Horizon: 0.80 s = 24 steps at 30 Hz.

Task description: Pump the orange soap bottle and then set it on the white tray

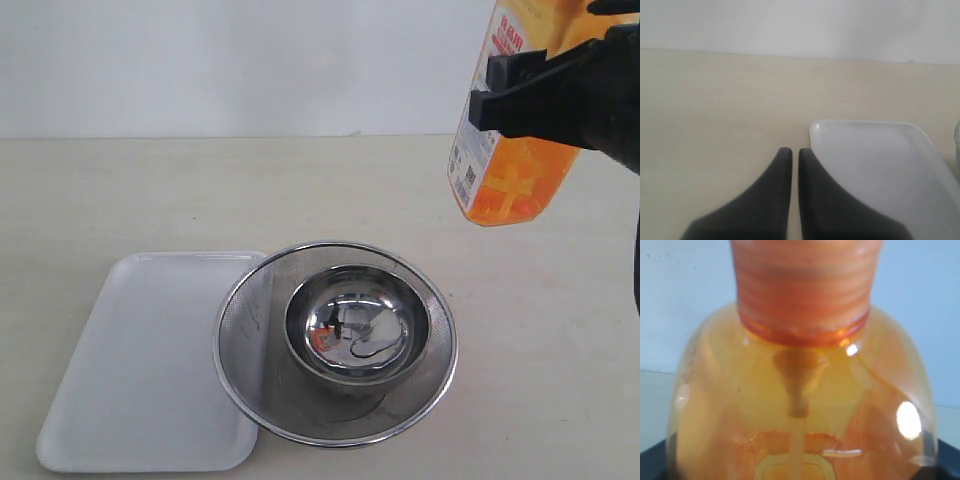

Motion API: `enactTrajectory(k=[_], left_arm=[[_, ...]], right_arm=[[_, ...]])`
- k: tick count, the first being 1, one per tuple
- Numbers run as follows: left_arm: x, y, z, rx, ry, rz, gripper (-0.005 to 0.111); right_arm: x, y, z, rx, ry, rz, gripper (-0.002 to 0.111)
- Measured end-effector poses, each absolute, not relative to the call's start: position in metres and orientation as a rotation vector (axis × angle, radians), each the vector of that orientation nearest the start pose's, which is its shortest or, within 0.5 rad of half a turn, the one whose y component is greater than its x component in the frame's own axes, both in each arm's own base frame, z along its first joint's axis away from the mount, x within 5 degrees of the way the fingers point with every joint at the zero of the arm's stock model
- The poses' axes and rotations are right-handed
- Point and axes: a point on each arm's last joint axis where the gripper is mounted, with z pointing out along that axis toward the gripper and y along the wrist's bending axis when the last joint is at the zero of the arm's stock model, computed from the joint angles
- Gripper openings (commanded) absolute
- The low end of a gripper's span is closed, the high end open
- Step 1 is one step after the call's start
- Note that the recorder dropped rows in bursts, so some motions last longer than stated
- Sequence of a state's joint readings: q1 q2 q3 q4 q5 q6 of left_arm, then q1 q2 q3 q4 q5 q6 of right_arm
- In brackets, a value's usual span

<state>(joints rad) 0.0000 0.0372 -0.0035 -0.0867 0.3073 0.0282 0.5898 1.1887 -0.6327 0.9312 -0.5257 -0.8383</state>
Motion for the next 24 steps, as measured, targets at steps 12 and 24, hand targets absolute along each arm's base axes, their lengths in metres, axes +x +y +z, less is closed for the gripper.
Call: enactTrajectory(k=[12, 24], left_arm=[[0.057, -0.002, 0.185, -0.031, 1.824, -0.062, 0.005], [0.057, -0.002, 0.185, -0.031, 1.824, -0.062, 0.005]], right_arm=[[0.224, 0.127, 0.311, -0.321, 1.751, 0.272, 0.000], [0.223, 0.140, 0.329, -0.448, 1.741, 0.352, 0.000]])
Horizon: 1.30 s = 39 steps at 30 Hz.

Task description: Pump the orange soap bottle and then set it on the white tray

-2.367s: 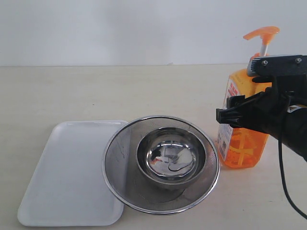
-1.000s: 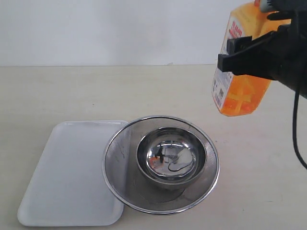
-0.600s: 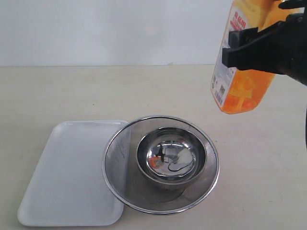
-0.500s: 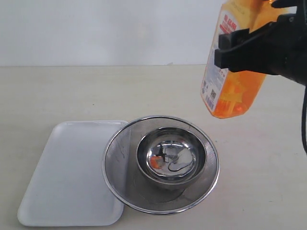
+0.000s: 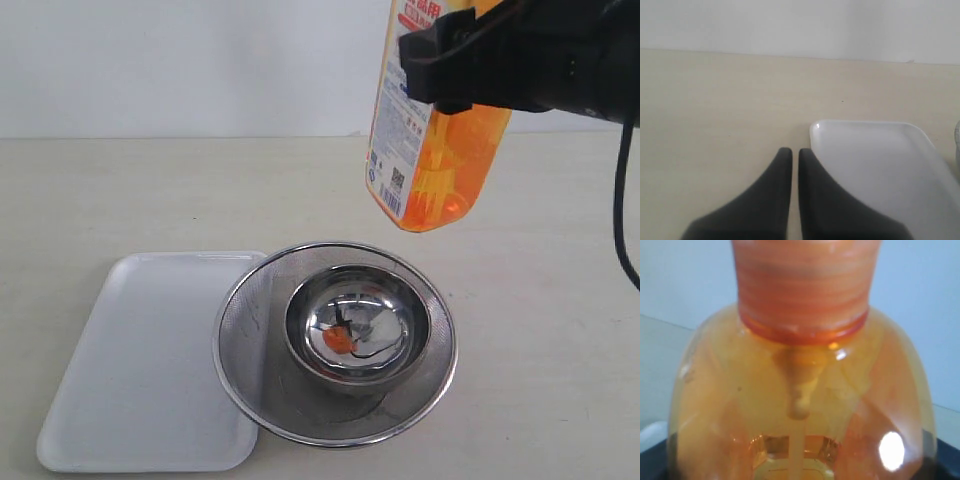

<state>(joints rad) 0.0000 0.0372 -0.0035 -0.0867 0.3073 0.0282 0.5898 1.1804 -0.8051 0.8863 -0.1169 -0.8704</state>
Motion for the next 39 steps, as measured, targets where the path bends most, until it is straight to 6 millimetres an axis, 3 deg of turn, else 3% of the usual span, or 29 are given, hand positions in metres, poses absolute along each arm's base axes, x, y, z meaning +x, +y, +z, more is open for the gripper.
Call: enactTrajectory(k=[7, 11, 18, 29, 39], left_arm=[[0.057, -0.002, 0.185, -0.031, 1.824, -0.062, 0.005], [0.057, -0.002, 0.185, -0.031, 1.824, -0.062, 0.005], [0.057, -0.002, 0.185, -0.031, 1.824, -0.062, 0.005], [0.057, -0.002, 0.185, -0.031, 1.824, -0.062, 0.005], [0.057, -0.002, 0.185, -0.031, 1.824, -0.062, 0.005]], right_arm=[[0.220, 0.144, 0.326, -0.526, 1.774, 0.383, 0.000], [0.220, 0.151, 0.334, -0.590, 1.777, 0.426, 0.000], [0.234, 0.170, 0.343, -0.671, 1.799, 0.489, 0.000], [0.237, 0.225, 0.337, -0.831, 1.777, 0.558, 0.000], [0.229, 0.259, 0.340, -0.892, 1.727, 0.603, 0.000]])
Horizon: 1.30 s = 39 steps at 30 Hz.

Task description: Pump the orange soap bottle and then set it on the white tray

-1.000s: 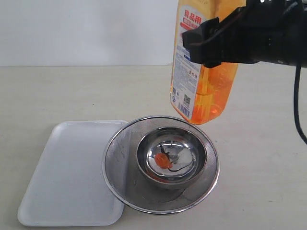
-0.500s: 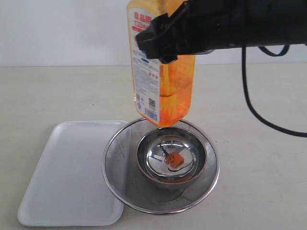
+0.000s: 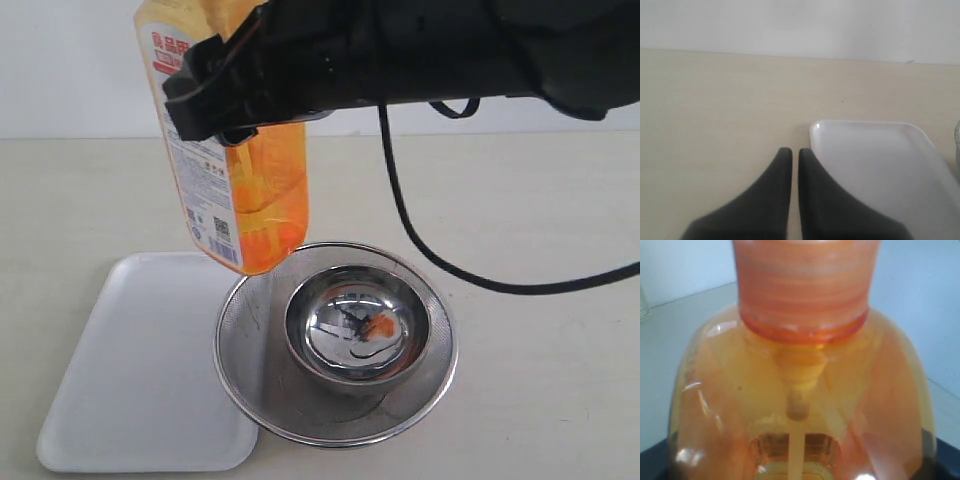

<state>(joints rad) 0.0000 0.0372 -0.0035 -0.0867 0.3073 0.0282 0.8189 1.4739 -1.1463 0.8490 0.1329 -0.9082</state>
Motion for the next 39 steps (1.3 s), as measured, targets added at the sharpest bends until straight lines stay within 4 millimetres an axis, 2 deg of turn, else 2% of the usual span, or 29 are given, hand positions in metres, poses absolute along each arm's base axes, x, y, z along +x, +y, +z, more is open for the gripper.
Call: enactTrajectory(k=[9, 20, 29, 39], left_arm=[[0.057, -0.002, 0.185, -0.031, 1.824, -0.062, 0.005], [0.057, -0.002, 0.185, -0.031, 1.824, -0.062, 0.005], [0.057, -0.002, 0.185, -0.031, 1.824, -0.062, 0.005], [0.057, -0.002, 0.185, -0.031, 1.824, -0.062, 0.005]], right_arm=[[0.233, 0.285, 0.334, -0.926, 1.721, 0.623, 0.000], [0.230, 0.317, 0.338, -0.956, 1.676, 0.663, 0.000], [0.227, 0.352, 0.327, -0.995, 1.664, 0.696, 0.000], [0.241, 0.362, 0.306, -0.883, 1.711, 0.675, 0.000]])
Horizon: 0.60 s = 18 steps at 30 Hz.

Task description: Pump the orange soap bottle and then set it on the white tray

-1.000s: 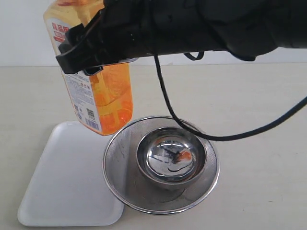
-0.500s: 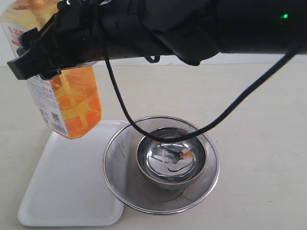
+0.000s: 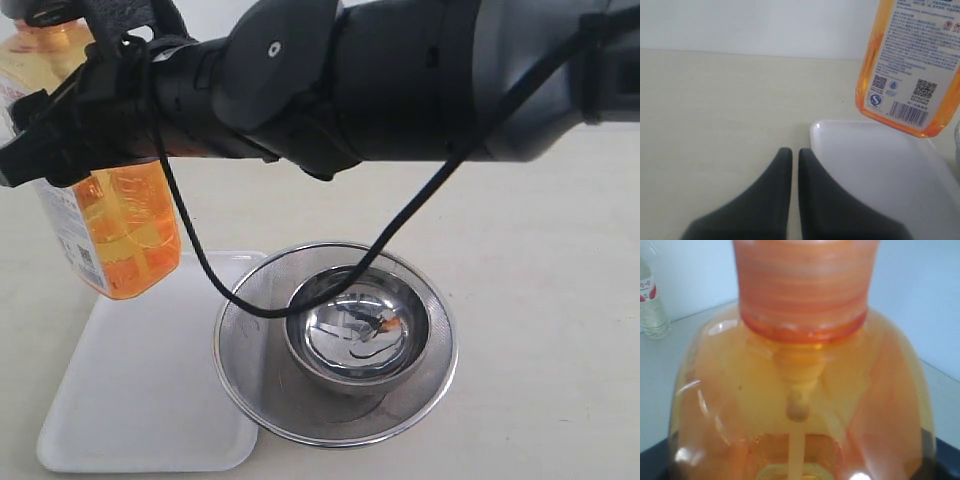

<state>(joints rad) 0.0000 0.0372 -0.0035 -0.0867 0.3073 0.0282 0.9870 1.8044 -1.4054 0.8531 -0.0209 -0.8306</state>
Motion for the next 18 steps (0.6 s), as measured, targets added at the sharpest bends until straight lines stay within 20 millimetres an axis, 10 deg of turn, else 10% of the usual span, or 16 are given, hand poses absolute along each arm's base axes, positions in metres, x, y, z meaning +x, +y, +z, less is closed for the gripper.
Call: enactTrajectory(k=[18], left_arm=[[0.057, -0.002, 0.185, -0.031, 1.824, -0.062, 0.005]], right_arm=[[0.223, 0.376, 0.293, -1.126, 1.644, 0.624, 0.000]])
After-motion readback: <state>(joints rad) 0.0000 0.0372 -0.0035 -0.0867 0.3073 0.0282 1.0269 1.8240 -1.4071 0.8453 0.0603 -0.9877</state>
